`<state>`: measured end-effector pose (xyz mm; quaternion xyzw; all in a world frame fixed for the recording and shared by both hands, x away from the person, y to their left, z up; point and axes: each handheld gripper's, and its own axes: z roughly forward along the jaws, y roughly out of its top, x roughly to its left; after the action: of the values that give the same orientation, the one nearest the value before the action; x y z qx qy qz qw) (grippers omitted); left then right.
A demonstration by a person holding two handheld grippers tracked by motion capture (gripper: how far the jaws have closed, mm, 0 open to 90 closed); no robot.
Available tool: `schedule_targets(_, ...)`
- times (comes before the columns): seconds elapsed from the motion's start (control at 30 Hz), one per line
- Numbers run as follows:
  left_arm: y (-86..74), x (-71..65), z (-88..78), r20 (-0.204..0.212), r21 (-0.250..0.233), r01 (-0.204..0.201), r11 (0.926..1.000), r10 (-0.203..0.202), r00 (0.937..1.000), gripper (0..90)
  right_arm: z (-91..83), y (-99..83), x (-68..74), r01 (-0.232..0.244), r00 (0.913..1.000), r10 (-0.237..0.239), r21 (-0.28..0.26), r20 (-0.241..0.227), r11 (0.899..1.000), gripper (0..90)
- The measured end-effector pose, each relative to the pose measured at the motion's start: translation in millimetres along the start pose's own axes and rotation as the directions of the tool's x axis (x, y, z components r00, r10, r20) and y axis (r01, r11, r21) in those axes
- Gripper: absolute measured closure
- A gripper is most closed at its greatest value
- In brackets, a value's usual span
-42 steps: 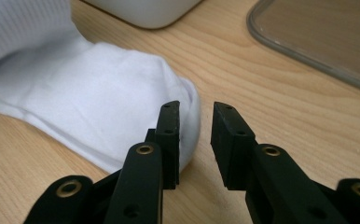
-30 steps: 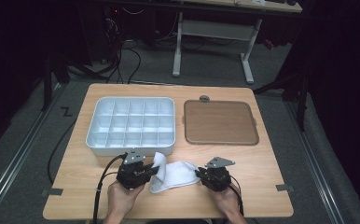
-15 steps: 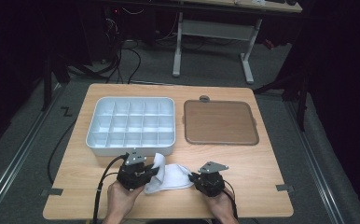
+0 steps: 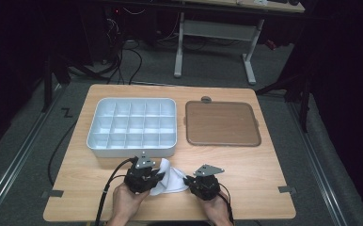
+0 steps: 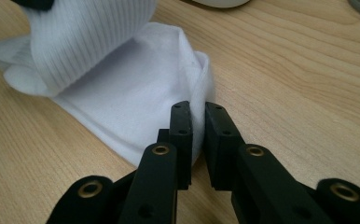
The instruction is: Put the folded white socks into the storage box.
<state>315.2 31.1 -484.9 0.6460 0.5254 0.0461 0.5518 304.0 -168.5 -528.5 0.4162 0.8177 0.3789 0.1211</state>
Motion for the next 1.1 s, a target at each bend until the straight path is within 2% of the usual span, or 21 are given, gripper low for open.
schedule_targets(0.23, -8.9, -0.4, 10.3, -0.008, 0.03, -0.007, 0.9995, 0.008, 0.9999, 77.6, -0.1, -1.0, -1.5, -0.018, 0.9998, 0.018, -0.006, -0.011, 1.0, 82.7)
schedule_targets(0.47, -13.4, -2.5, 16.2, -0.001, 0.045, -0.016, 0.9989, 0.016, 0.9999, 77.1, 0.0, -0.7, -0.8, -0.012, 0.9999, 0.012, 0.0, -0.011, 1.0, 82.6)
schedule_targets(0.7, -15.4, -1.8, 19.6, 0.009, 0.063, -0.004, 0.998, 0.003, 1.0, 75.1, 0.1, -0.6, -0.9, -0.011, 0.9999, 0.011, -0.002, -0.01, 1.0, 81.8)
schedule_targets(0.97, -16.7, -1.4, 21.0, 0.012, 0.071, -0.001, 0.9975, 0.0, 0.9999, 67.1, -0.5, -0.7, -3.0, -0.014, 0.9999, 0.014, -0.005, -0.008, 1.0, 79.8)
schedule_targets(1.07, -17.3, 0.7, 20.5, 0.019, 0.069, 0.017, 0.9975, -0.018, 0.9997, 59.4, -1.8, -0.9, -3.2, -0.015, 0.9999, 0.015, -0.017, -0.007, 1.0, 79.5)
schedule_targets(1.1, -17.5, 2.8, 19.2, 0.029, 0.068, 0.043, 0.9968, -0.045, 0.9986, 58.0, -2.2, -1.1, -4.0, -0.01, 0.9999, 0.01, -0.024, -0.008, 1.0, 79.4)
